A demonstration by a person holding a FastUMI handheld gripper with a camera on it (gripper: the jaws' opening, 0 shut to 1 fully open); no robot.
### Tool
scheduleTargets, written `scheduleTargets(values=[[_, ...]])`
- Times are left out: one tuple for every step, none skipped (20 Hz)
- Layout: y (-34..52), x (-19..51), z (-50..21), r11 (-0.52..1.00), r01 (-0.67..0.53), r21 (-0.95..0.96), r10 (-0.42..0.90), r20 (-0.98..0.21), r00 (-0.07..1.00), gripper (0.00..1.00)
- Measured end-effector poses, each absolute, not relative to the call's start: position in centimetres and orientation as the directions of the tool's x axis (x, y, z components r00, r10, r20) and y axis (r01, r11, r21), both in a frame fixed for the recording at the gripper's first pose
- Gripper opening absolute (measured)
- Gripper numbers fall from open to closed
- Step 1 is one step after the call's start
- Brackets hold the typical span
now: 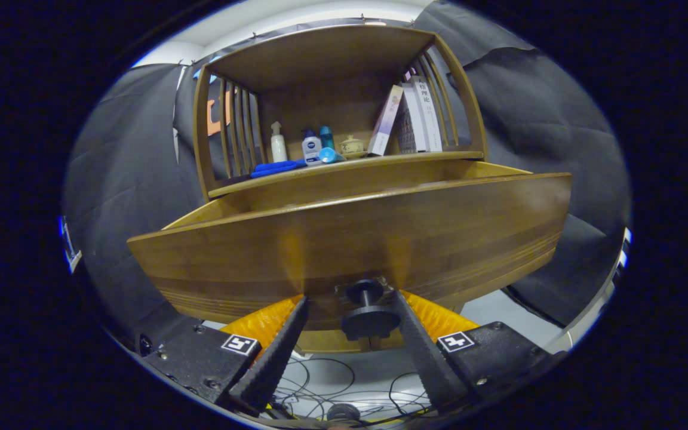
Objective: Pull open the drawer, take out the items inside it, and place them on the countertop above the cabinet.
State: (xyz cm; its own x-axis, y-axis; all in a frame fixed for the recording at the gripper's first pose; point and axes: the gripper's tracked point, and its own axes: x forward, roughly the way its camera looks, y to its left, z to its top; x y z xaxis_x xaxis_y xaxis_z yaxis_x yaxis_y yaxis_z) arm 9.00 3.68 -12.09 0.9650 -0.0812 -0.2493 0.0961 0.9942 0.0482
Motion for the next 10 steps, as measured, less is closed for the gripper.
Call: scheduleTargets(values=[[3.6,9.9,-12.0,0.994,0.095,0.048,-0.08,-0.253,0.964,0.95],[3.6,11.1,-11.8,0.994,0.094,0.048,-0.078,-0.256,0.963,0.95],[3.6,12.5,-11.5,0.994,0.095,0.046,-0.08,-0.255,0.964,0.95],[3.8,14.5,-11.2,0.994,0.099,0.035,-0.088,-0.249,0.965,0.95],[3.6,15.8,-10.6,0.994,0.108,0.029,-0.099,-0.234,0.967,0.95],[3.8,16.8,-11.0,0.993,0.11,0.036,-0.097,-0.26,0.961,0.95],[3.8,17.9,-10.5,0.992,0.114,0.045,-0.099,-0.258,0.961,0.96],[3.8,18.6,-10.5,0.992,0.117,0.048,-0.102,-0.253,0.962,0.96],[3.7,18.9,-10.6,0.992,0.118,0.043,-0.102,-0.266,0.959,0.96],[3.8,19.9,-10.2,0.992,0.119,0.045,-0.103,-0.259,0.96,0.95]])
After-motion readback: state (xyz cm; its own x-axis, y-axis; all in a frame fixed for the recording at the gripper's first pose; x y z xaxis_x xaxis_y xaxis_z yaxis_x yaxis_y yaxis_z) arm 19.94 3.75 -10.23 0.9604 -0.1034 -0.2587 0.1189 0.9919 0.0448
